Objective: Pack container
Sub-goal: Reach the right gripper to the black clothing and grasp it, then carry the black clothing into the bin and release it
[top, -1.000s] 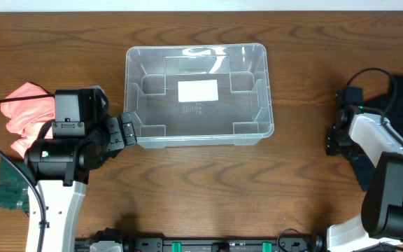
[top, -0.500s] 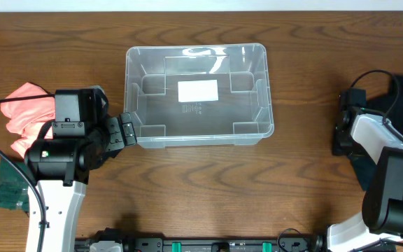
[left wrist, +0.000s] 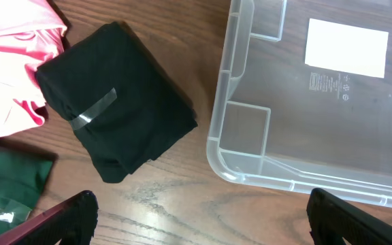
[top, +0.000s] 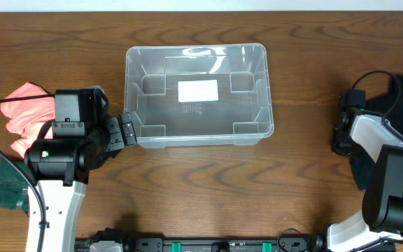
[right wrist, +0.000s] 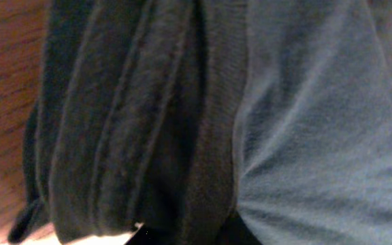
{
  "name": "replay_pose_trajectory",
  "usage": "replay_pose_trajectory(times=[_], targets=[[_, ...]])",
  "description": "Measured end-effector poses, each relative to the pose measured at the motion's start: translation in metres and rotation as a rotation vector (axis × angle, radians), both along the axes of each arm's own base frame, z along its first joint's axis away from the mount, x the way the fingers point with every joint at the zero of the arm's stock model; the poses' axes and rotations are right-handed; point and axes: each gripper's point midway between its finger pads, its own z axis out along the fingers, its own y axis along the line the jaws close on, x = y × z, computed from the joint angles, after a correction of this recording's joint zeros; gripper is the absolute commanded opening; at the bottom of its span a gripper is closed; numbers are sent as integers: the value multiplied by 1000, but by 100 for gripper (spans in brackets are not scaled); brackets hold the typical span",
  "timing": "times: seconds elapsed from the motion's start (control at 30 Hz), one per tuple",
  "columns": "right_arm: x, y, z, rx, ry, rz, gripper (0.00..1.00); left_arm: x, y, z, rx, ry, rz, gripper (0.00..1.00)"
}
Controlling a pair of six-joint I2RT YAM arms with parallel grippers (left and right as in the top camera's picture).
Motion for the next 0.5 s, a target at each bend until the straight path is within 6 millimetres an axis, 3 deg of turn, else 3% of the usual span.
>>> replay_pose_trajectory(times=[0.17,0.3,0.43,0.5], targets=[[1,3,6,17,14,-7,1,0,0,0,0,0,0,98],[23,12,26,32,-10,27,1,0,0,0,0,0,0,98],[63,34,67,29,-109,116,1,0,0,0,0,1,0,98],[89,54,101,23,-201,193,1,0,0,0,0,0,0,98]])
